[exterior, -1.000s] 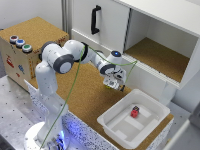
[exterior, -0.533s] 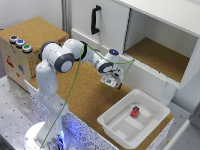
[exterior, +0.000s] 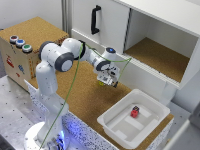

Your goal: Sweep the yellow block to the left

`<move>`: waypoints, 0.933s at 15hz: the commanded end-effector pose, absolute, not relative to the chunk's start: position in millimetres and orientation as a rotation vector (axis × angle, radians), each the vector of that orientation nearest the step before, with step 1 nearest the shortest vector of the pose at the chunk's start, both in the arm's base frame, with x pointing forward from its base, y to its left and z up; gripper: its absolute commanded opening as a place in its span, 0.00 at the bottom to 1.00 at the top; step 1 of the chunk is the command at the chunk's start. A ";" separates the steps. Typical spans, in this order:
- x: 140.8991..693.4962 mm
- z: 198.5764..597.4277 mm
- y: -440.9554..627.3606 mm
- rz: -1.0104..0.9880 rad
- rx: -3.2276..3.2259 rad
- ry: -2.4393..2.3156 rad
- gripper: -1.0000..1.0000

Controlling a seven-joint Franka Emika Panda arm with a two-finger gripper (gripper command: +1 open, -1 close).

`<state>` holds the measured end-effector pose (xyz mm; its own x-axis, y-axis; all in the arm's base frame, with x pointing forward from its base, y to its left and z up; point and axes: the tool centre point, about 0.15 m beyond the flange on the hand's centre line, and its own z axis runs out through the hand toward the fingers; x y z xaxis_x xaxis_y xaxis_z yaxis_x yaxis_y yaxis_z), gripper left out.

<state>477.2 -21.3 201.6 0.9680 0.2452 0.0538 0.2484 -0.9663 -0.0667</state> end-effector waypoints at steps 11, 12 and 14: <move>454.0 198.6 27.0 -0.108 -3.171 -0.197 0.00; 454.7 193.7 34.3 -0.104 -3.183 -0.163 0.00; 455.2 189.2 49.6 -0.102 -3.192 -0.099 0.00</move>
<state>461.3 14.1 202.7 0.9899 0.1370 0.0365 0.1389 -0.9888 -0.0547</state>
